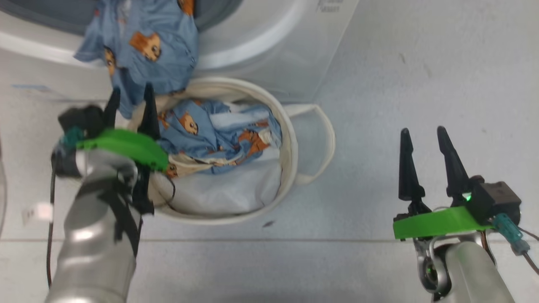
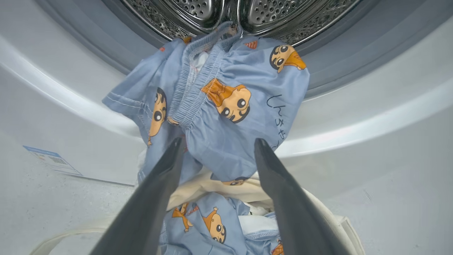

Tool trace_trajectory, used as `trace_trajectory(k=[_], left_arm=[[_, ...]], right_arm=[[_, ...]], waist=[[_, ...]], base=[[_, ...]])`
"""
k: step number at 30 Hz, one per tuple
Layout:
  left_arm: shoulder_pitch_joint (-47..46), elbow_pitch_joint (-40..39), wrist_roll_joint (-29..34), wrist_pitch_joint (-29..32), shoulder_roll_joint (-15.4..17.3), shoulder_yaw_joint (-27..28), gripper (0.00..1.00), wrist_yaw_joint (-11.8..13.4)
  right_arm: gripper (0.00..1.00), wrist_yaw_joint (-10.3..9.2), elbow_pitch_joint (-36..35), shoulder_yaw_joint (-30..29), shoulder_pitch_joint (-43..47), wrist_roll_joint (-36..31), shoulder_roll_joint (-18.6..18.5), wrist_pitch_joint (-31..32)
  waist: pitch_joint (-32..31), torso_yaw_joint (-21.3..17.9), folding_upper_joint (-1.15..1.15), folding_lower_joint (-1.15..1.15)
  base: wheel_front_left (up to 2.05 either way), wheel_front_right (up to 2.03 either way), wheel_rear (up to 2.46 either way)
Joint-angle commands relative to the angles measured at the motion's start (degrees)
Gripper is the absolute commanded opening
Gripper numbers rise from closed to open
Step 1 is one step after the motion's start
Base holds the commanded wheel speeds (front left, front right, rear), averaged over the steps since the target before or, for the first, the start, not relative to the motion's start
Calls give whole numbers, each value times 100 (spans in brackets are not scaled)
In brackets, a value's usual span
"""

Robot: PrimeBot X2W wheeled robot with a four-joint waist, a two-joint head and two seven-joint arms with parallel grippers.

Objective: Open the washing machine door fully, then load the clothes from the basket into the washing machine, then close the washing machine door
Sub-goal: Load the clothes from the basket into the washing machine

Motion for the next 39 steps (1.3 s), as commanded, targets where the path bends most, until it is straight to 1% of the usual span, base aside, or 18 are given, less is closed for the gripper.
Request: trace_trajectory(k=[1,3,6,9,13,15,20,25,27,28,30,35,39], left_arm=[[-378,114,111,-27,214,108,100,-22],[-677,414,110,-27,229,138,100,26],[-1064,929,205,-27,288,115,100,255],[-1437,1383,268,-27,365,121,100,612],[-1825,1585,397,-27,488,104,100,1161],[-1987,1675,425,-27,517,94,100,1310],[-2349,1920,192,-3,488,240,100,1196],[-2638,2038,104,61,496,253,100,1161],[-2723,2060,7,65,463,297,100,1024],[-2754,2067,-41,60,442,312,0,909],[-2778,2073,-73,33,428,296,0,731],[-2658,1996,-89,-19,380,247,0,480],[-2325,1548,-21,-24,291,132,0,201]], right_arm=[[100,5,-214,151,-104,-66,-9,-29],[100,5,-233,172,-161,-63,-9,-29],[100,5,-255,222,-242,-60,-9,-29],[100,5,-279,237,-304,-63,-9,-29],[100,5,-306,238,-386,-73,-9,-29],[100,5,-316,255,-438,-77,-9,-29],[100,5,-342,302,-542,-82,-9,-29],[100,5,-378,295,-614,-137,-9,-29],[100,5,-384,280,-625,-156,-9,-29],[100,5,-384,279,-625,-163,-9,-29],[100,5,-379,279,-622,-172,-9,-29],[100,5,-345,303,-606,-163,-9,-29],[100,5,-288,338,-571,-145,-9,-29]], waist=[[440,-94,0,0],[557,-118,0,0],[697,-170,0,0],[827,-216,0,0],[1041,-261,0,0],[1151,-280,0,0],[1375,-309,0,0],[1547,-297,0,0],[1583,-285,0,0],[1590,-277,0,0],[1585,-259,0,0],[1455,-199,0,0],[1266,-151,0,0]], base=[[0,0,0],[0,0,0],[0,0,0],[0,0,0],[0,0,0],[0,0,0],[0,0,0],[0,0,0],[0,0,0],[0,0,0],[0,0,0],[0,0,0],[0,0,0]])
